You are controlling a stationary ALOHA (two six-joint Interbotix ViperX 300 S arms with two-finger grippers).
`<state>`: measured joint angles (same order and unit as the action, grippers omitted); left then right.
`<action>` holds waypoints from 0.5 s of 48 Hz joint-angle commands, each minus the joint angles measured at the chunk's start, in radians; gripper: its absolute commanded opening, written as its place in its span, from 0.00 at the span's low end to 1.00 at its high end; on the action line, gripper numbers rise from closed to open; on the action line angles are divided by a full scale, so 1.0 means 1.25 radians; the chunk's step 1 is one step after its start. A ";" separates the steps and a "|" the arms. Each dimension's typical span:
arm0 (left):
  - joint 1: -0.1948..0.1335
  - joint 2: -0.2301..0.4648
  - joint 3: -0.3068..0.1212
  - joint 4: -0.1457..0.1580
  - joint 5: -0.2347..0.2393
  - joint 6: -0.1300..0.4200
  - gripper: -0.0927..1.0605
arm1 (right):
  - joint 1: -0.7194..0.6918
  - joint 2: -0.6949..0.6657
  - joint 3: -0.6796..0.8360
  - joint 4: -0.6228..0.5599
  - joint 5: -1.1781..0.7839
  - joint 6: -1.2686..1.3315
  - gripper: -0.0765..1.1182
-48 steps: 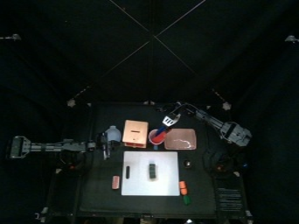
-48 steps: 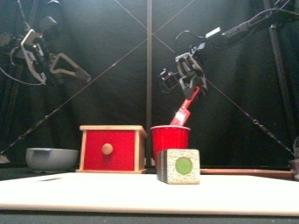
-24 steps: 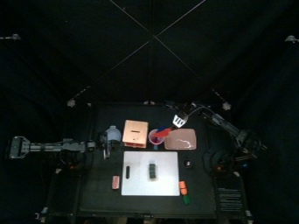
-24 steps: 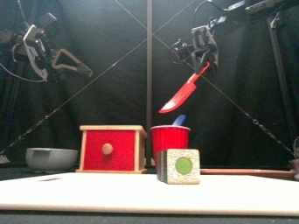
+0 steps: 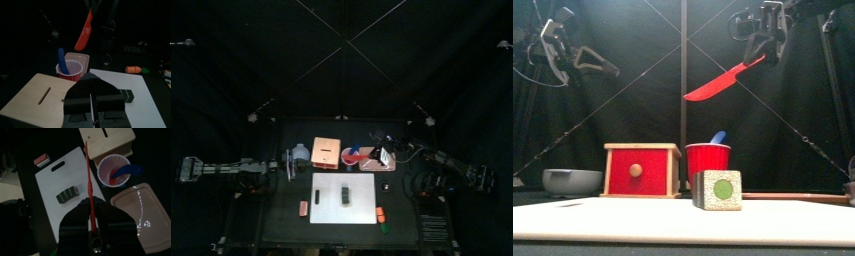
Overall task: Place sushi on board then cut the sushi with the knife then place the pieces on the plate
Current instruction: Grasp knife edge with left hand
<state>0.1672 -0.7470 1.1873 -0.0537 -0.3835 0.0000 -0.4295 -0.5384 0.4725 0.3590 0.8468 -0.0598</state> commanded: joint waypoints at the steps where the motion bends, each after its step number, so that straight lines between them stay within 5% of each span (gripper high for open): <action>1: -0.002 0.001 -0.029 -0.001 -0.009 -0.001 0.07 | 0.053 -0.072 0.077 -0.033 -0.140 0.002 0.44; 16: -0.031 0.004 -0.036 0.001 -0.027 0.004 0.07 | 0.161 -0.126 0.264 -0.109 -0.378 -0.001 0.44; 24: -0.067 0.012 -0.031 0.025 -0.037 0.005 0.08 | 0.239 -0.093 0.318 -0.204 -0.479 0.002 0.44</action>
<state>0.1058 -0.7409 1.1720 -0.0414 -0.4172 0.0046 -0.1733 -0.6596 0.8590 0.1503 0.3099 -0.0583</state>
